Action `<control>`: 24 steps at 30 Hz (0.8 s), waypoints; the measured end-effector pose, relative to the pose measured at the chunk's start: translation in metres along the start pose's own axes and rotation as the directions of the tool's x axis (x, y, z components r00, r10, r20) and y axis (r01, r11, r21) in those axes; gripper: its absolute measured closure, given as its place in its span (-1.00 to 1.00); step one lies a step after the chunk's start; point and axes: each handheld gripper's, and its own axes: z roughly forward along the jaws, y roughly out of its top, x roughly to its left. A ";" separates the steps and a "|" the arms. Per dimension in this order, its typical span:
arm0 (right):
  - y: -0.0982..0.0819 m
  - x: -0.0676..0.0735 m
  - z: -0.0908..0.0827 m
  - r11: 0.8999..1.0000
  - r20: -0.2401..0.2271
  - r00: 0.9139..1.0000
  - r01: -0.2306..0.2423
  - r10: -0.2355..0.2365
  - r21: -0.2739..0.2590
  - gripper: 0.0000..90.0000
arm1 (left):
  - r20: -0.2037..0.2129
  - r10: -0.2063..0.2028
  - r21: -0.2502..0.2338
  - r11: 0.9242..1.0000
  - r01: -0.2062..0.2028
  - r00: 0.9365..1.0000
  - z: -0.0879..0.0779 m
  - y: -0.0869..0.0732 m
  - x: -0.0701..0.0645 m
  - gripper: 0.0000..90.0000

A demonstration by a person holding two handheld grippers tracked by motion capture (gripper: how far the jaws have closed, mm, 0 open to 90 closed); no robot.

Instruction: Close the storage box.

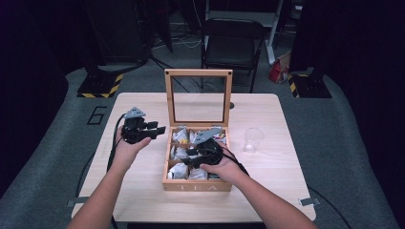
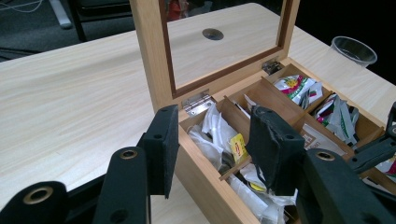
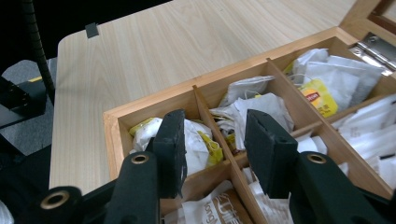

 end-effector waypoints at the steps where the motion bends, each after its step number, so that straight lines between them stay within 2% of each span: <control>1: 0.001 0.001 0.001 1.000 -0.001 1.000 -0.004 0.004 0.002 0.30 | 0.000 -0.001 -0.001 1.000 0.001 1.000 0.000 0.000 0.000 0.18; 8: 0.005 0.003 0.010 1.000 -0.027 1.000 0.013 -0.013 0.022 0.41 | 0.001 -0.001 -0.003 1.000 0.001 1.000 -0.002 -0.002 0.000 0.18; 24: 0.004 0.003 0.021 0.998 -0.052 0.999 0.014 -0.011 0.066 0.64 | -0.013 -0.014 -0.006 1.000 0.014 1.000 -0.012 -0.007 0.005 0.18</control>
